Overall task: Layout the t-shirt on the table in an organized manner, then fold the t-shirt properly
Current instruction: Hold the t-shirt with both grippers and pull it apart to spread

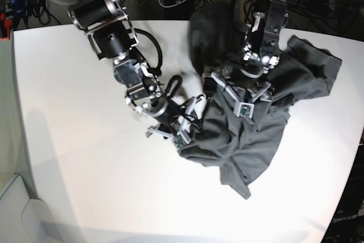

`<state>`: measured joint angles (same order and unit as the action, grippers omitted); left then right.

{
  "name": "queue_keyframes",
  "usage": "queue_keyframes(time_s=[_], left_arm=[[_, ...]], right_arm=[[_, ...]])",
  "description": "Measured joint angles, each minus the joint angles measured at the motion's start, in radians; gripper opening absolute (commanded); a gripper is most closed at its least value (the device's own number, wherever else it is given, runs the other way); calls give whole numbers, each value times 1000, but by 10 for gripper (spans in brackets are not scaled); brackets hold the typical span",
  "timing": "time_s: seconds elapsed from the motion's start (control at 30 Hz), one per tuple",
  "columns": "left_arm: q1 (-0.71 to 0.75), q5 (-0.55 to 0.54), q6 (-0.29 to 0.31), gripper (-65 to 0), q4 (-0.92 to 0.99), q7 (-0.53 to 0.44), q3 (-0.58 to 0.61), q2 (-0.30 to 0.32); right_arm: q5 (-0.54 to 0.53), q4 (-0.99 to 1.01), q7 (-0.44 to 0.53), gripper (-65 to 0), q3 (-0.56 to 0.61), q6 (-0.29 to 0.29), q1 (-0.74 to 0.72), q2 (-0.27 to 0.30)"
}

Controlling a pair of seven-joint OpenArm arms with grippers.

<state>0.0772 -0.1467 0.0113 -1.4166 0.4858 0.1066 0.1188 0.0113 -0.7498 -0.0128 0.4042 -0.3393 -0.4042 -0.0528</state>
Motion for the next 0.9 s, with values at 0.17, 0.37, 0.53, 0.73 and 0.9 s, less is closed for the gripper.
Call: queue_keyframes(time_s=[0.17,0.37,0.53,0.73,0.9], left_arm=[[0,0,-1,0,-13,11,0,0],[13,-5,-8,0,-69,65,0,3],[25,-11,-11,0,-177,74,0,3],[30,-15,-9,0,-343,80,0,3],[31,-15,-8,0,-459,76,0,3]], right_arm=[[-4,-2,-5,-644,0,0,-2,0],[10,-164,-65,-650,-6,0,17,50],[6,-378,-180,-650,-47,-3,14,89],[11,-589,-290,-650,-135,-3,13,122],[9,-776,-359,-650,-145,-5,11,134]])
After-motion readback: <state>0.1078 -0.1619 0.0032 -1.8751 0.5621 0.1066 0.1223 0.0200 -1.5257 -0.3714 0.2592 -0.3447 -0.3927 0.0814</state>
